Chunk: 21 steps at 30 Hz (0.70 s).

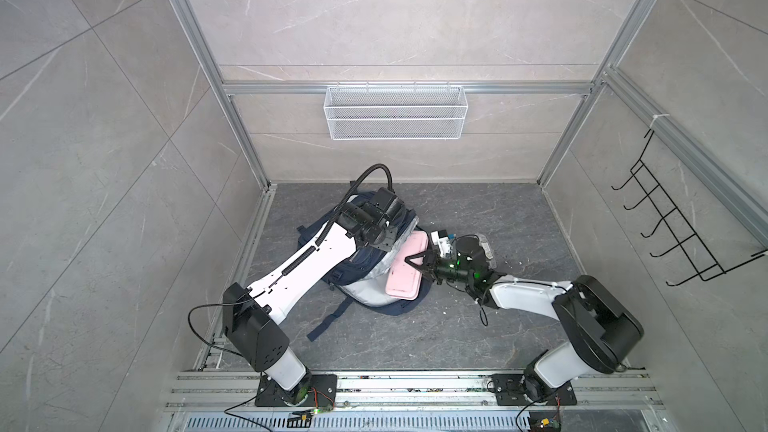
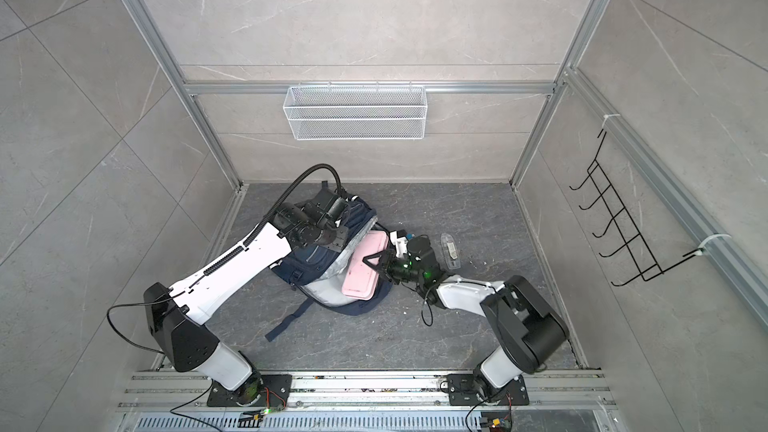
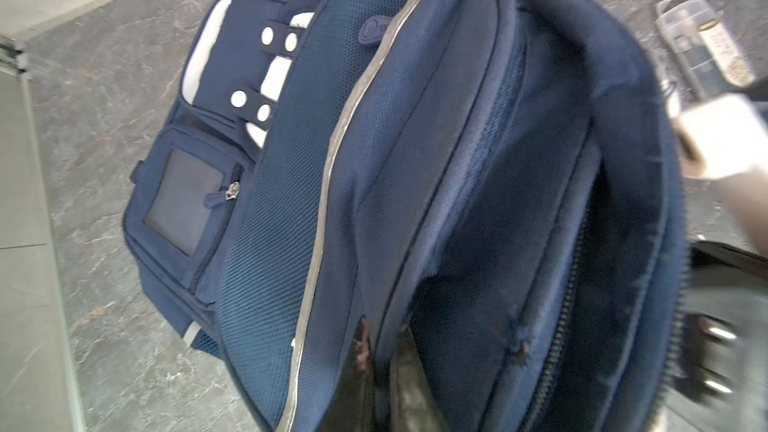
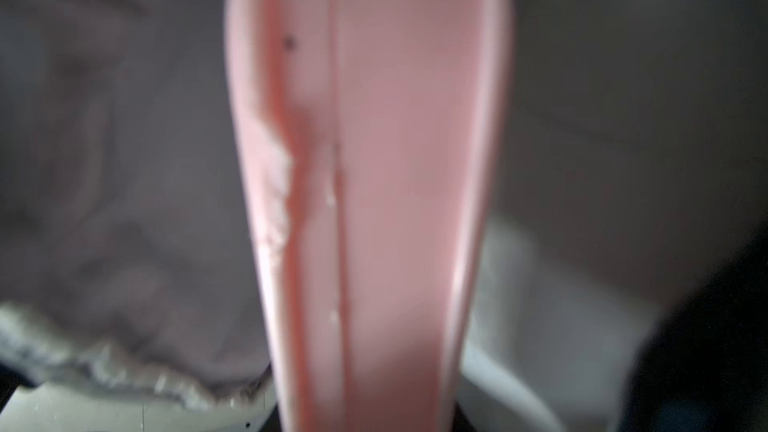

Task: Pack the student bag
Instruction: 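Carry the pink pencil case into the backpack opening with the right gripper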

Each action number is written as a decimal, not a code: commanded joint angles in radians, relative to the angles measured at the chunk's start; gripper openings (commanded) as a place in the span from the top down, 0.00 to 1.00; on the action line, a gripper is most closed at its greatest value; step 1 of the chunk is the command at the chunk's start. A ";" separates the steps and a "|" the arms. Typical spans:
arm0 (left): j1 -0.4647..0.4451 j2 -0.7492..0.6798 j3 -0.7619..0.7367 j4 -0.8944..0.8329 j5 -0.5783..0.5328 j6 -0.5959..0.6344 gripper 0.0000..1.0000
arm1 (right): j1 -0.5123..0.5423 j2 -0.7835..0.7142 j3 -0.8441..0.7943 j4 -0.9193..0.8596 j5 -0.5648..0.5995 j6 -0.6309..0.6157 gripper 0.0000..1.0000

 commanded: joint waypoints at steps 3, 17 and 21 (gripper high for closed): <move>0.021 -0.033 0.116 0.052 0.082 -0.045 1.00 | 0.037 0.141 0.156 0.105 0.095 0.086 0.81; 0.057 -0.024 0.151 0.071 0.195 -0.114 1.00 | 0.122 0.435 0.532 -0.061 0.192 0.213 0.62; 0.080 -0.039 0.135 0.075 0.211 -0.118 1.00 | 0.145 0.434 0.651 -0.337 0.222 0.133 0.40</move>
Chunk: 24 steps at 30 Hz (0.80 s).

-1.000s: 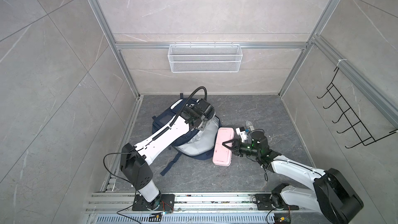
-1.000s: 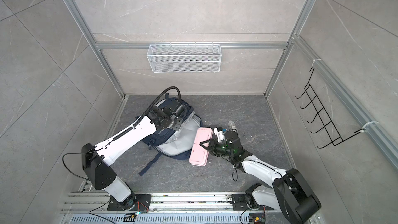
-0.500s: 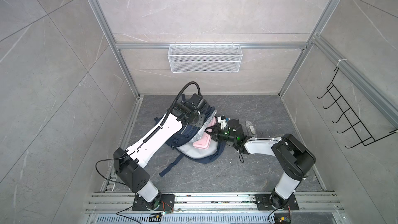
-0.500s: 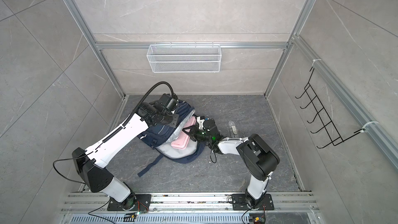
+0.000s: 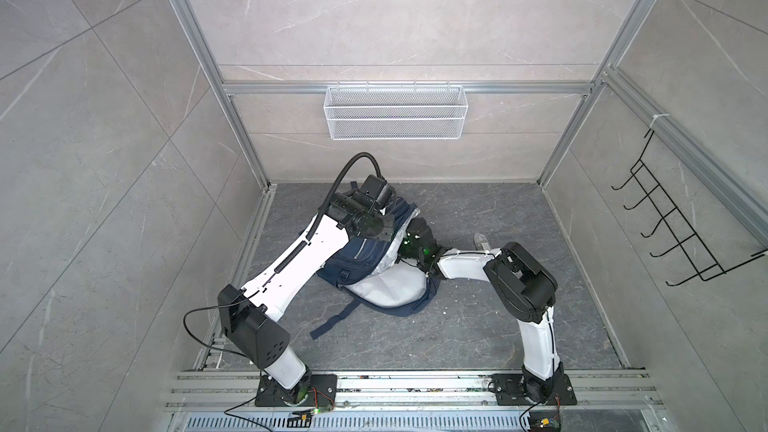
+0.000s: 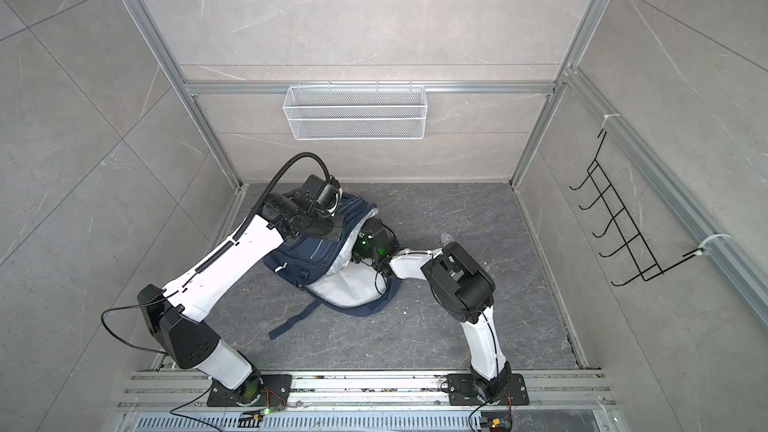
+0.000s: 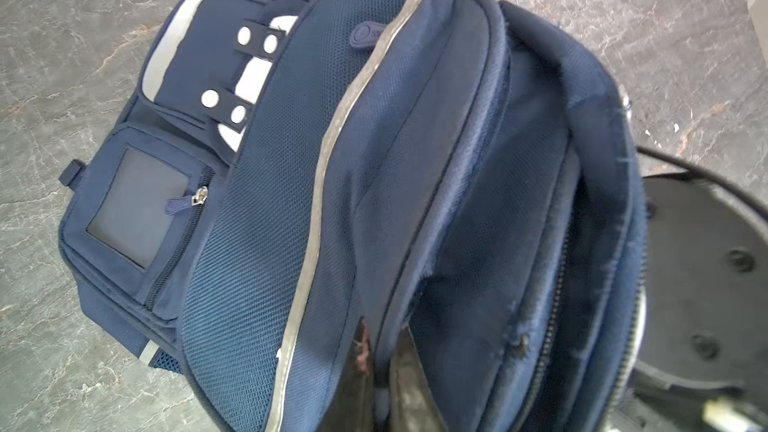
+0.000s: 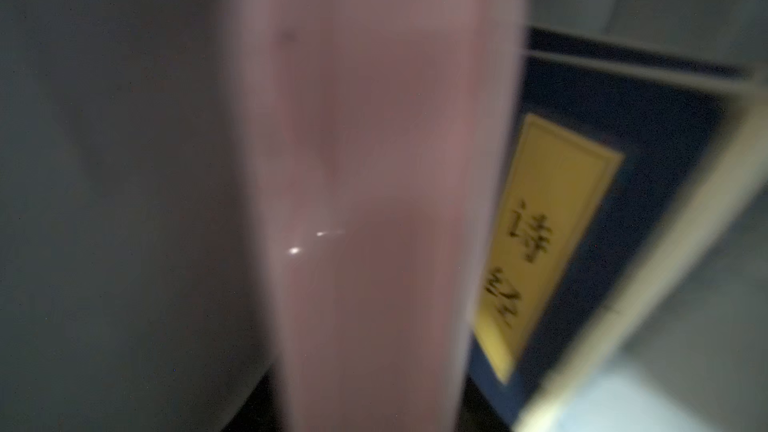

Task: Pack the student bag
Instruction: 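Carry the pink pencil case into the backpack opening with the right gripper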

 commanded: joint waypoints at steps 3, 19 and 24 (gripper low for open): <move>0.035 -0.076 0.028 0.114 0.064 -0.033 1.00 | 0.022 -0.025 0.109 -0.285 0.047 -0.083 0.35; 0.066 -0.091 -0.064 0.171 0.127 -0.042 1.00 | -0.032 -0.258 -0.215 -0.321 0.070 -0.170 0.33; 0.066 -0.060 -0.073 0.199 0.150 -0.058 1.00 | -0.034 -0.397 -0.338 -0.368 0.074 -0.261 0.35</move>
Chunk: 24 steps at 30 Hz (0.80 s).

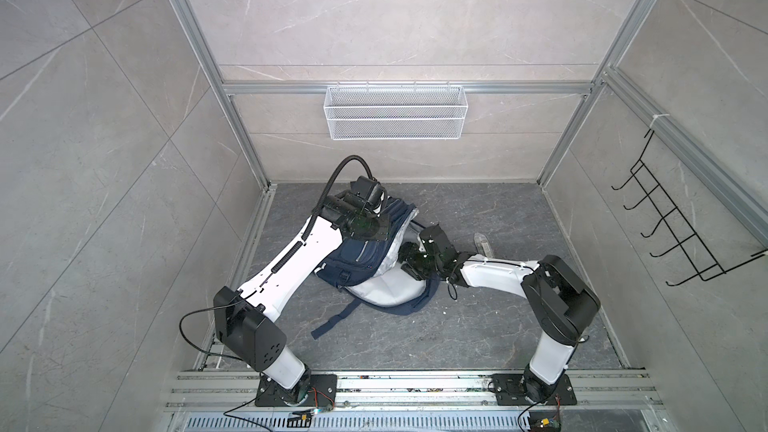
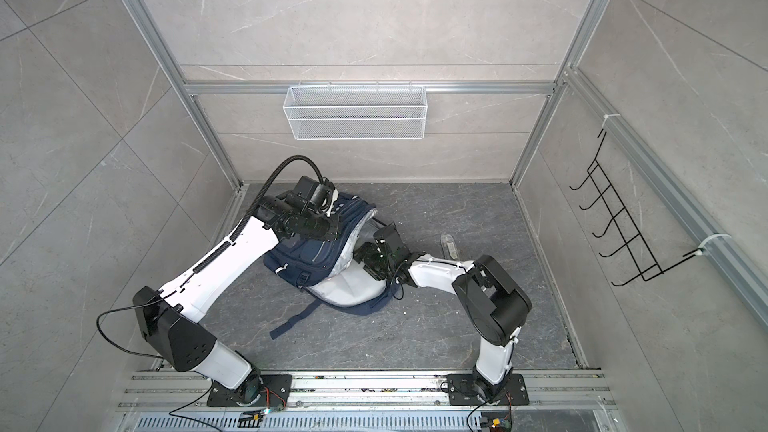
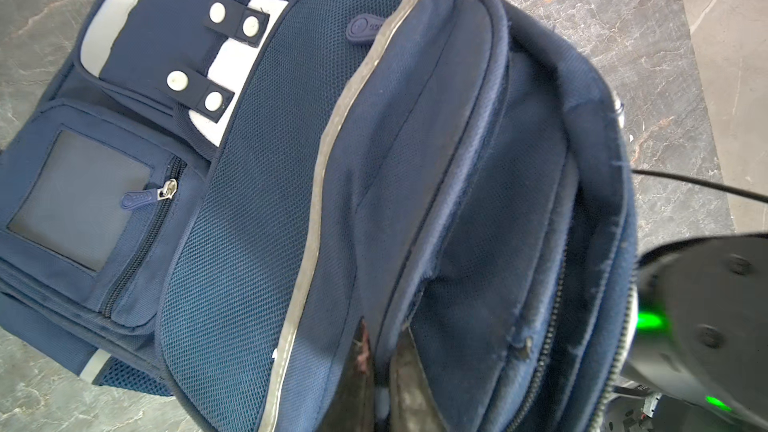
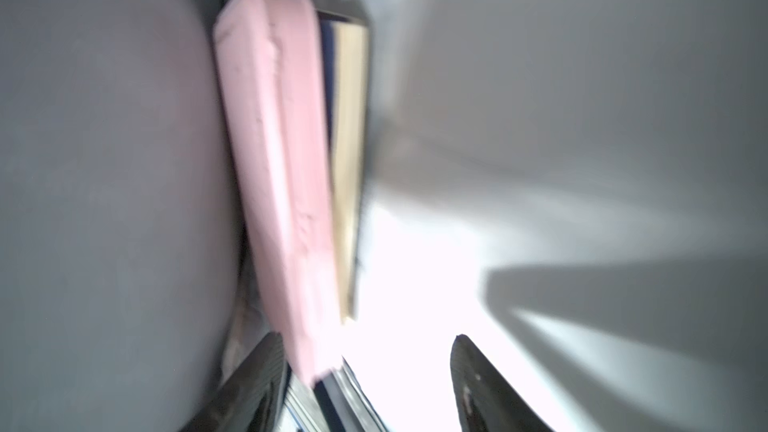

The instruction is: Pack the student bag

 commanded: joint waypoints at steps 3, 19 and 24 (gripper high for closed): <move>0.001 -0.006 0.018 0.120 0.040 -0.038 1.00 | 0.005 -0.187 -0.094 -0.110 0.040 -0.137 0.36; -0.188 0.110 -0.072 0.096 -0.175 0.010 1.00 | -0.047 -0.513 -0.315 -0.369 0.165 -0.298 0.36; -0.247 0.147 -0.091 0.095 -0.218 0.010 1.00 | -0.067 -0.582 -0.378 -0.404 0.175 -0.308 0.36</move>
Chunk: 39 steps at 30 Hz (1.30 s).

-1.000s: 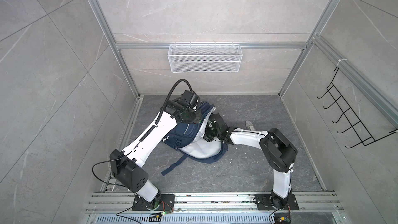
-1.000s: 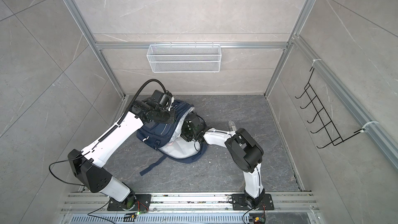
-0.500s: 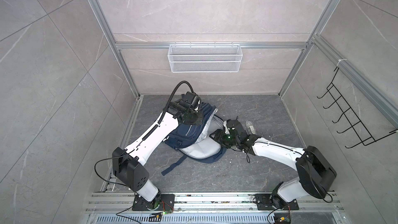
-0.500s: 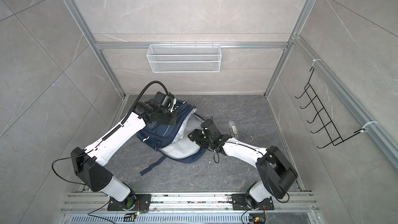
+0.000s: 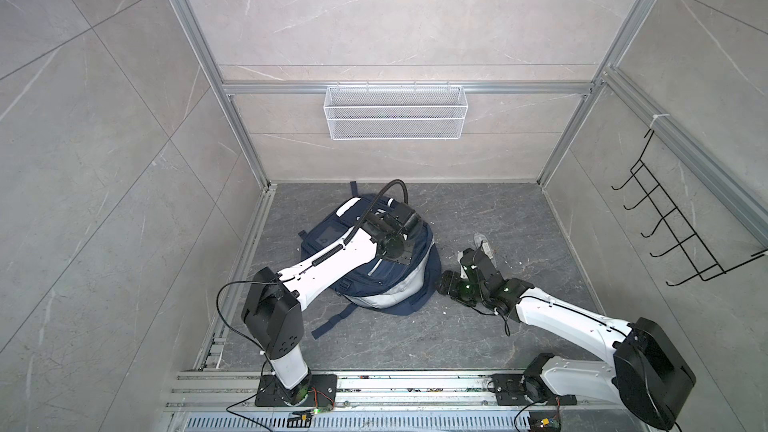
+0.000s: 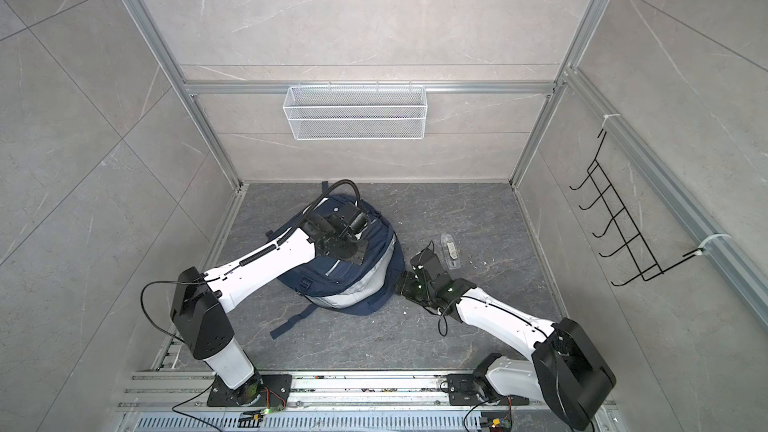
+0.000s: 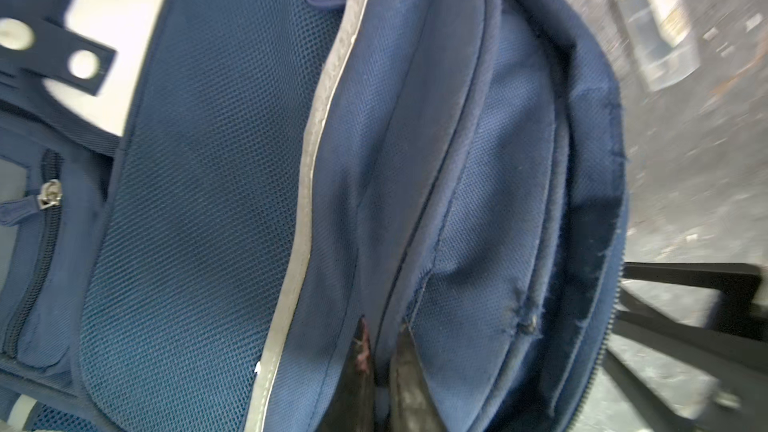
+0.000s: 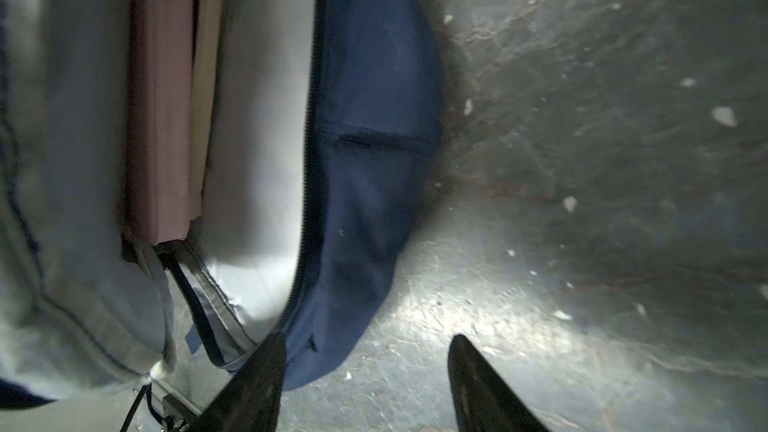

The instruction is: Pack the student bag

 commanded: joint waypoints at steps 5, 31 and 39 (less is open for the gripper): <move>-0.058 0.030 0.018 0.022 -0.082 0.013 1.00 | -0.021 -0.077 -0.037 -0.053 0.010 -0.035 0.36; 0.133 -0.236 0.151 -0.041 -0.051 0.067 1.00 | 0.079 0.645 0.447 0.576 -0.261 0.208 0.36; 0.142 -0.242 0.151 -0.043 -0.034 0.058 1.00 | 0.116 0.801 0.573 0.586 -0.249 0.270 0.38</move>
